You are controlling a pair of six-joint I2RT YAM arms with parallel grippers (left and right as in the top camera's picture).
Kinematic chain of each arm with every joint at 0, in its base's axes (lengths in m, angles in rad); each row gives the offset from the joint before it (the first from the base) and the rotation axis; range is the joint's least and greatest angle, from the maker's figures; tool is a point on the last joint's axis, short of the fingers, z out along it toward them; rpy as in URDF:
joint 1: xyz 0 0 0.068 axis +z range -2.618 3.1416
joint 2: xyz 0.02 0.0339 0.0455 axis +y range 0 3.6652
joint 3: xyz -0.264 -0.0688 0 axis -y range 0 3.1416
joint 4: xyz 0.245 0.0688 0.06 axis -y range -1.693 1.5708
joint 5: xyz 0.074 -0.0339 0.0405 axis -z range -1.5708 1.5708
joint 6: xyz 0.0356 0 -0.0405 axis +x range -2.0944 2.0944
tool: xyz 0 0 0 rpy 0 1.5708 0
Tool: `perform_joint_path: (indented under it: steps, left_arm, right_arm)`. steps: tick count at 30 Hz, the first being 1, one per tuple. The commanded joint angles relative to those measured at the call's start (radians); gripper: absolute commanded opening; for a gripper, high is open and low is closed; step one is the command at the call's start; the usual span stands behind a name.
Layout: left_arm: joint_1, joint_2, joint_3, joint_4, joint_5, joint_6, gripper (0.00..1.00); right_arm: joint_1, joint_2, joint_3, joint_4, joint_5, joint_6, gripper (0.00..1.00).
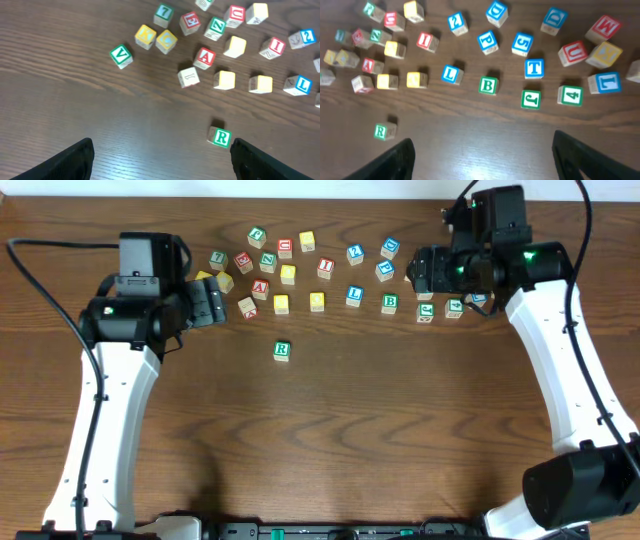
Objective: Spell out ROBOT
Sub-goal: 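Move the right gripper to the yellow O block and grasp it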
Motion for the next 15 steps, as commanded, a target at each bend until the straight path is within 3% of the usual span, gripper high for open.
perform_joint_path:
  steps: [1,8,15]
  left_arm:
    - [0.013,-0.002,0.018,-0.005,-0.008,0.017,0.86]
    - [0.013,-0.002,0.017,-0.014,-0.008,0.017,0.86]
    - [0.013,-0.002,0.017,-0.056,-0.061,0.016,0.86]
  right_arm:
    - [0.021,0.036,0.143,-0.066,0.069,0.061,0.82]
    - [0.058,0.244,0.500,-0.283,0.068,0.061,0.81]
    - [0.117,0.364,0.600,-0.254,0.068,0.110,0.79]
